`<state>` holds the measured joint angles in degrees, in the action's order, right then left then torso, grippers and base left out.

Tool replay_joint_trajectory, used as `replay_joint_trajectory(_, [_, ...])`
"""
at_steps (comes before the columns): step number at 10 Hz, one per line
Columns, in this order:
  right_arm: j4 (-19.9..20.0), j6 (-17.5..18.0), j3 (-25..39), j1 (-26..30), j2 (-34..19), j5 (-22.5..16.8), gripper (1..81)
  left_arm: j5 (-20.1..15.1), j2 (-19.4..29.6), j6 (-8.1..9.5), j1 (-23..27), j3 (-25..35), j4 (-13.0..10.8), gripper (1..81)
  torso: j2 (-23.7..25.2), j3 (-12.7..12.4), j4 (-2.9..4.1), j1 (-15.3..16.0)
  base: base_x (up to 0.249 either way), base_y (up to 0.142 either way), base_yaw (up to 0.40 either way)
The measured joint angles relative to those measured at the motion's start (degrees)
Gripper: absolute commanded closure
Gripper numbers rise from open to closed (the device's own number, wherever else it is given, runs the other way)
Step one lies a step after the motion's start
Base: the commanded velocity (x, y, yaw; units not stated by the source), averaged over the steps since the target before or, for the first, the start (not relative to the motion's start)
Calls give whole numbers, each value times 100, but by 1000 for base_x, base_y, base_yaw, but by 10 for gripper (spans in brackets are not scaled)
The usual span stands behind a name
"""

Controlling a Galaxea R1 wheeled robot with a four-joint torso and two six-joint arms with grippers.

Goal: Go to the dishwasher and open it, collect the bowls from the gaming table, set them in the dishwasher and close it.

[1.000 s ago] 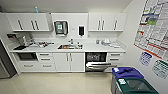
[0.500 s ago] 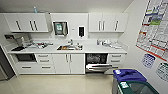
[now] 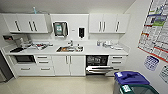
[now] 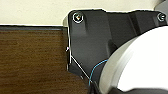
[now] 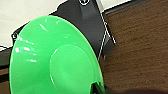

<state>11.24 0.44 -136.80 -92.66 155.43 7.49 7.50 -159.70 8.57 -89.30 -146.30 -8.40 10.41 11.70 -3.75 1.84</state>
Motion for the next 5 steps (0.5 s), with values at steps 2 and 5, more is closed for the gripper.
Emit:
replay_joint_trajectory(2, [0, 0, -27, -12, -83, 0, 811, 5, -74, -2, -11, 16, 0, 811, 0, 0, 0, -7, 123, 0, 0])
replay_joint_trajectory(5, [0, 2, -27, 41, 46, 22, 811, 18, 11, 0, 27, 16, -15, 811, -2, 2, -2, -2, 123, 0, 0])
